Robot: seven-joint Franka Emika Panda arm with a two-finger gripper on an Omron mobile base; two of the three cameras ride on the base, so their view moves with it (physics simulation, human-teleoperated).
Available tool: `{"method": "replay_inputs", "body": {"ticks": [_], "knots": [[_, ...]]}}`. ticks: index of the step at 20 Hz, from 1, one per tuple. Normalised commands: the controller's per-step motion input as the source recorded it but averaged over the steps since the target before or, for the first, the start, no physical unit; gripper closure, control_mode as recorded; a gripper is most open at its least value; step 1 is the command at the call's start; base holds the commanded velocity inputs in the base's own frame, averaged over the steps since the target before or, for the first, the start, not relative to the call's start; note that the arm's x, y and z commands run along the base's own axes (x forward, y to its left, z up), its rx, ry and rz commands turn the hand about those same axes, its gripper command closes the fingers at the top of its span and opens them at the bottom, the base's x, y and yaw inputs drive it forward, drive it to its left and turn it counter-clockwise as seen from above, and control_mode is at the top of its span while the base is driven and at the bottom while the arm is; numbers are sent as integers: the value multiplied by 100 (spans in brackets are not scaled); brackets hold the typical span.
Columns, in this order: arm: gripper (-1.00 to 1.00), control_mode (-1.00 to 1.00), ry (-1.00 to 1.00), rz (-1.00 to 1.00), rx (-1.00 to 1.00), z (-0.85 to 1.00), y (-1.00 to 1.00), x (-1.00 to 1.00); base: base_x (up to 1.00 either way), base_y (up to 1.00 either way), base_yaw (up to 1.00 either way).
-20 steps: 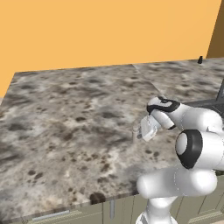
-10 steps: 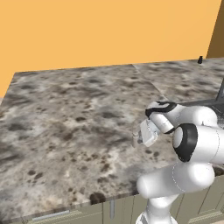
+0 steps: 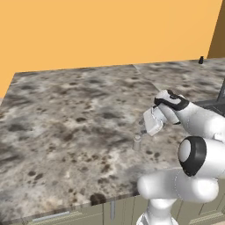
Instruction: The dining table condiment station is running low on shaker. Refill the condiment station by opening the cabinet and taking the shaker from the cabinet and placing it on the dining table.
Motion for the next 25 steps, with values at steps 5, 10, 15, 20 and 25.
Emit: {"method": "replay_inputs", "body": {"ticks": [5, 10, 15, 20, 25], "knots": [[-100, -100, -2, 0, 3, 100, 1, -79, 0, 0, 0], [-100, -100, -5, -1, 0, 100, 0, -100, 0, 0, 0], [-100, -100, -6, 0, 0, 88, 0, -100, 0, 0, 0], [-100, -100, -13, -1, 0, 67, 0, -100, 0, 0, 0], [-100, -100, -12, -3, -5, 34, 0, -100, 0, 0, 0]]}}
